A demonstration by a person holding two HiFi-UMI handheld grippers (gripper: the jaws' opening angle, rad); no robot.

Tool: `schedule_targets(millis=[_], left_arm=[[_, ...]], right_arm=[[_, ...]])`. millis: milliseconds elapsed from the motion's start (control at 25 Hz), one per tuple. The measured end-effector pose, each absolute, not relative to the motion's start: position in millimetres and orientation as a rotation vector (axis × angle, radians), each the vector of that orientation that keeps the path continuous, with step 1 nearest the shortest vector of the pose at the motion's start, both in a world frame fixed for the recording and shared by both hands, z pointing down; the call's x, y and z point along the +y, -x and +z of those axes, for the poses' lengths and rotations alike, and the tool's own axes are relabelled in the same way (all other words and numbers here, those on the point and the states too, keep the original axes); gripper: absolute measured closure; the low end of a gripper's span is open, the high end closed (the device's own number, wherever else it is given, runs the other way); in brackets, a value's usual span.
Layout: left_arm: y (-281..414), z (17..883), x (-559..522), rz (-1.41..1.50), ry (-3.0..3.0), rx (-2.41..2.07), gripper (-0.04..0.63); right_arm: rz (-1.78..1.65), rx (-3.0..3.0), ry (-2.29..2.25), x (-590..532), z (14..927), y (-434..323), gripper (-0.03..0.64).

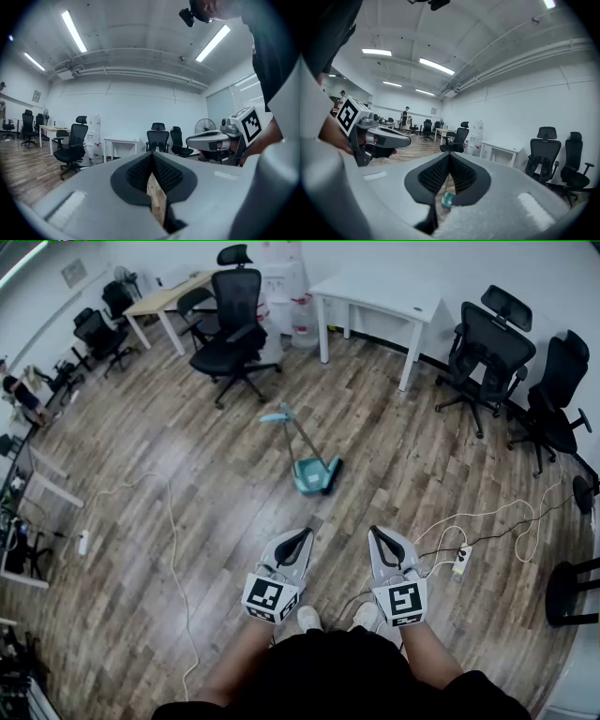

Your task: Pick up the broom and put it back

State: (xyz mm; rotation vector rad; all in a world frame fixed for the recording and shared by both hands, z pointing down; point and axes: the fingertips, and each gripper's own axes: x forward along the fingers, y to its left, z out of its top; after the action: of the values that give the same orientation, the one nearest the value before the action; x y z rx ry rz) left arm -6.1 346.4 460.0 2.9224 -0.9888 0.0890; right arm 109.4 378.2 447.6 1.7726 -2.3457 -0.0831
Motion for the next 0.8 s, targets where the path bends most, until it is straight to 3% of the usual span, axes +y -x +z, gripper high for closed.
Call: schedule_targets(millis=[800], left_arm=[[77.1,475.0,324.4,0.104,-2.917,-0.954,0.579]], right_arm=[[-0.060,-2.382,-1.774,354.1,452.5,-38.4,0.614]])
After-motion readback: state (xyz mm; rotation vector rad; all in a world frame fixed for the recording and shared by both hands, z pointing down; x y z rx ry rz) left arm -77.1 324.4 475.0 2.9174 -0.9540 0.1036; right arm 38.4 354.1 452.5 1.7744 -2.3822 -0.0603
